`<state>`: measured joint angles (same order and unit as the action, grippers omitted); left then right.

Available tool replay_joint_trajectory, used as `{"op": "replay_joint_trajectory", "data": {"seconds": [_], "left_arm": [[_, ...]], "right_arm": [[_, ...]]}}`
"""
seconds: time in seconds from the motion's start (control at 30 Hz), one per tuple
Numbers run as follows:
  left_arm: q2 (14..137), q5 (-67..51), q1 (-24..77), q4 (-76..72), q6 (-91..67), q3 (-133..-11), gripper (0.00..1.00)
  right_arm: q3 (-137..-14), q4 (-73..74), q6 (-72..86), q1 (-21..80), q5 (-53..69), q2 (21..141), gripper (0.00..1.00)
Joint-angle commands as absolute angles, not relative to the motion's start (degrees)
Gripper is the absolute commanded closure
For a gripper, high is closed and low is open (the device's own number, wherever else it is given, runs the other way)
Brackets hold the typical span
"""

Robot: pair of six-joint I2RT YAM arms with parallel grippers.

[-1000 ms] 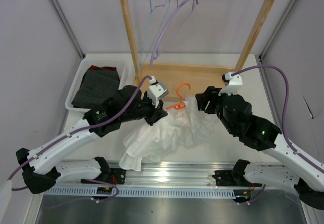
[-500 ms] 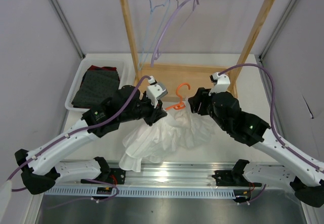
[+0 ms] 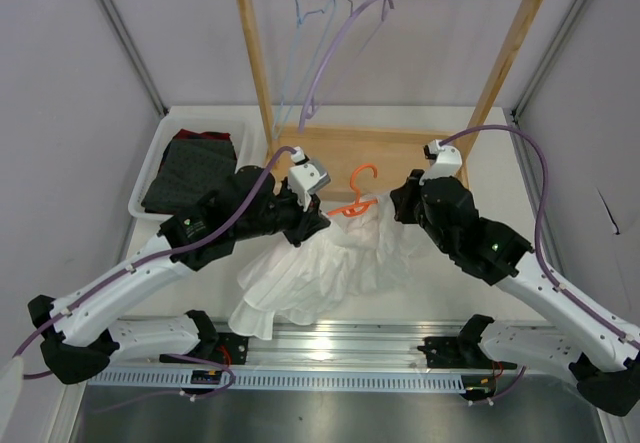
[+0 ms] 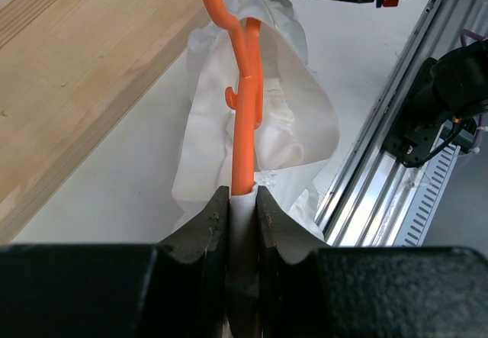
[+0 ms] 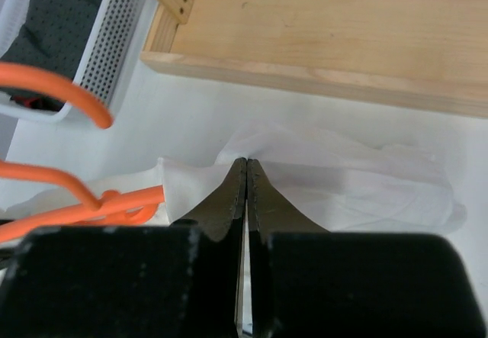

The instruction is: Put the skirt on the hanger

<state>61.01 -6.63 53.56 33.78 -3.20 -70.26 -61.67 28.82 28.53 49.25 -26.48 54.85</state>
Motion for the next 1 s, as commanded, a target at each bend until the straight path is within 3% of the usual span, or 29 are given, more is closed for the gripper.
{"op": "replay_joint_trajectory", "data": {"seconds": [0.0,0.53,0.57,0.63,0.7,0.73,0.83,0.97], "left_arm": [[59.6,-7.4,53.3,30.8,-4.0,-73.7,1.0],[58.5,-4.6,53.3,25.7,-6.4,-78.7,1.0],[58.9,-4.0,53.3,25.5,-6.5,-79.4,1.0],[60.4,-2.4,53.3,25.4,-6.9,-81.0,1.0],[61.5,-0.5,53.3,25.2,-7.5,-82.9,1.0],[62.7,-0.3,53.3,25.2,-7.6,-83.4,1.0],[65.2,3.8,53.3,24.7,-8.3,-85.4,1.0],[68.1,5.9,53.3,22.7,-9.3,-88.1,1.0]], "right_arm": [[-62.4,29.4,28.2,46.6,-27.9,54.1,1.0],[-65.5,34.2,27.5,40.7,-27.6,54.3,0.98],[-66.0,34.5,27.6,40.4,-27.5,54.4,0.95],[-67.8,35.6,27.5,39.5,-27.3,54.6,0.61],[-70.7,36.6,27.7,39.1,-28.3,54.7,0.37],[-71.9,37.6,27.6,39.0,-29.7,54.8,0.3],[-76.6,39.6,27.7,38.0,-32.9,54.9,0.18],[-81.0,40.4,27.9,36.8,-35.1,54.1,0.14]]}}
